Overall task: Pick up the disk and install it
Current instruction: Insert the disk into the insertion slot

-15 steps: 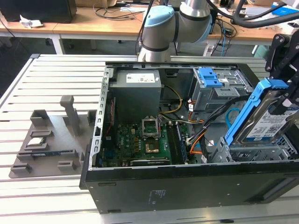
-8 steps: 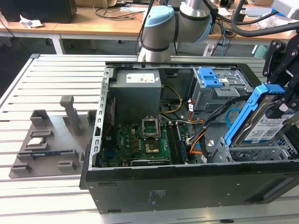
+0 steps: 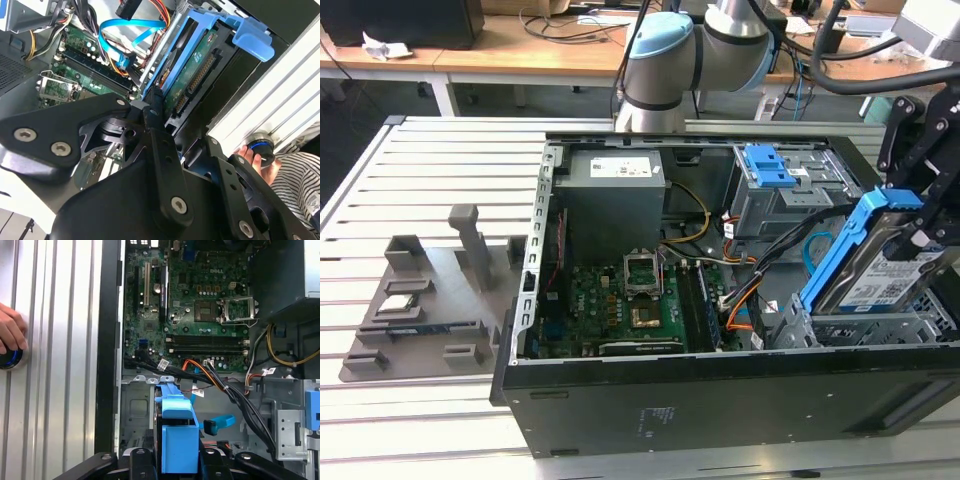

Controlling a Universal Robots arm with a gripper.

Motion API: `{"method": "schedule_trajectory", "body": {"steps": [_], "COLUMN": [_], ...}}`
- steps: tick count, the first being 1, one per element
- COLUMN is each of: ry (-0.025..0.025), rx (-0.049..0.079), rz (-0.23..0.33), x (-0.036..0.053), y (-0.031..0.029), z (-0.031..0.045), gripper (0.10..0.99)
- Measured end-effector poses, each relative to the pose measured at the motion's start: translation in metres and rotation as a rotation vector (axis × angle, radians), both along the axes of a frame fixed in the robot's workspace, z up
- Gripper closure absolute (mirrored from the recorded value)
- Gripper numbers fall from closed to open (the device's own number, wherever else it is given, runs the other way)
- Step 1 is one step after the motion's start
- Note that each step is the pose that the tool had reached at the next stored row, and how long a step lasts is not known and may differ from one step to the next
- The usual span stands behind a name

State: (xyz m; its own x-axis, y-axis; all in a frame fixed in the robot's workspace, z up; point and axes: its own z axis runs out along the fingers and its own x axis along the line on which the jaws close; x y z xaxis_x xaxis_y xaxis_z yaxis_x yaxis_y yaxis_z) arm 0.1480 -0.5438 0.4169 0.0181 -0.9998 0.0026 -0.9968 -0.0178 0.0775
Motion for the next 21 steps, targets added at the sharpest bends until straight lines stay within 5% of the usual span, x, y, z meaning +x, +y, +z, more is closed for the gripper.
{"method": "schedule_trajectory", "body": {"steps": [21], "ry": [0.0], "rx": [0.0], "rz": [0.0], "x": [0.0], "y": [0.0], "z": [-0.0179], "gripper": [0.722]}}
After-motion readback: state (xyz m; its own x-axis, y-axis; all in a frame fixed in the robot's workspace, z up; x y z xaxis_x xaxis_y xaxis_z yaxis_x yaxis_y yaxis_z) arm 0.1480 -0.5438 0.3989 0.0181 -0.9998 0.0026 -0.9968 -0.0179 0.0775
